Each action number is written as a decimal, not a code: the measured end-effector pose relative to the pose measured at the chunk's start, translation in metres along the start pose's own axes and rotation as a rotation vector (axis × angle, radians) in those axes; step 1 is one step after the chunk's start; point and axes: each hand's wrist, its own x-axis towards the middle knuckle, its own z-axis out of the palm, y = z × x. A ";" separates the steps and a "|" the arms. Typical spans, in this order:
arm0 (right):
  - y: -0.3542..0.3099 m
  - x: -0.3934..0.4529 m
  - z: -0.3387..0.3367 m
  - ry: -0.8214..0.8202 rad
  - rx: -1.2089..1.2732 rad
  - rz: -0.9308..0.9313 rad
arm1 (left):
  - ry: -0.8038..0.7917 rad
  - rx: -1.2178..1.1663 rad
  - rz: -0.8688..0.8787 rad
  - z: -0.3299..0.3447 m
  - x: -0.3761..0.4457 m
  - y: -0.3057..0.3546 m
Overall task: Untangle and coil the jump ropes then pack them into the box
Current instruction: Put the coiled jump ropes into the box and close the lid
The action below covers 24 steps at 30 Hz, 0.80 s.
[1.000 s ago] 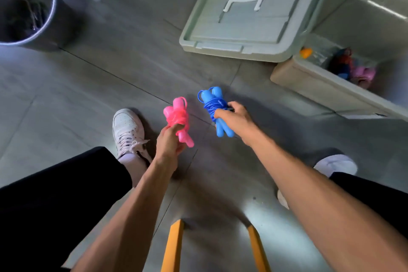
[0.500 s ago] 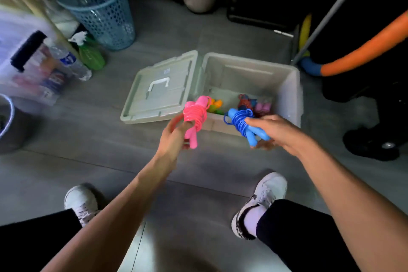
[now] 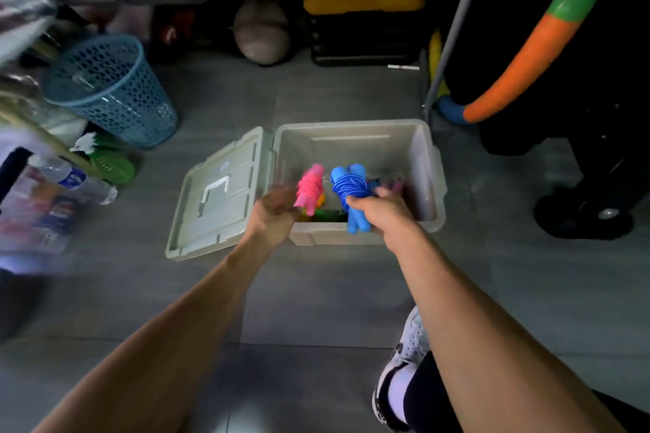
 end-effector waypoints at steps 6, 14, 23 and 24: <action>0.005 0.011 0.006 0.062 -0.107 -0.115 | 0.051 0.309 0.048 -0.017 0.007 -0.043; 0.035 0.002 0.009 -0.063 -1.004 -0.334 | 0.281 0.511 0.087 -0.027 -0.004 -0.098; 0.045 0.005 0.041 0.004 -1.333 -0.437 | 0.065 0.513 -0.178 -0.045 0.027 -0.145; 0.045 0.006 0.046 0.005 -1.328 -0.449 | 0.028 0.523 -0.176 -0.042 0.030 -0.149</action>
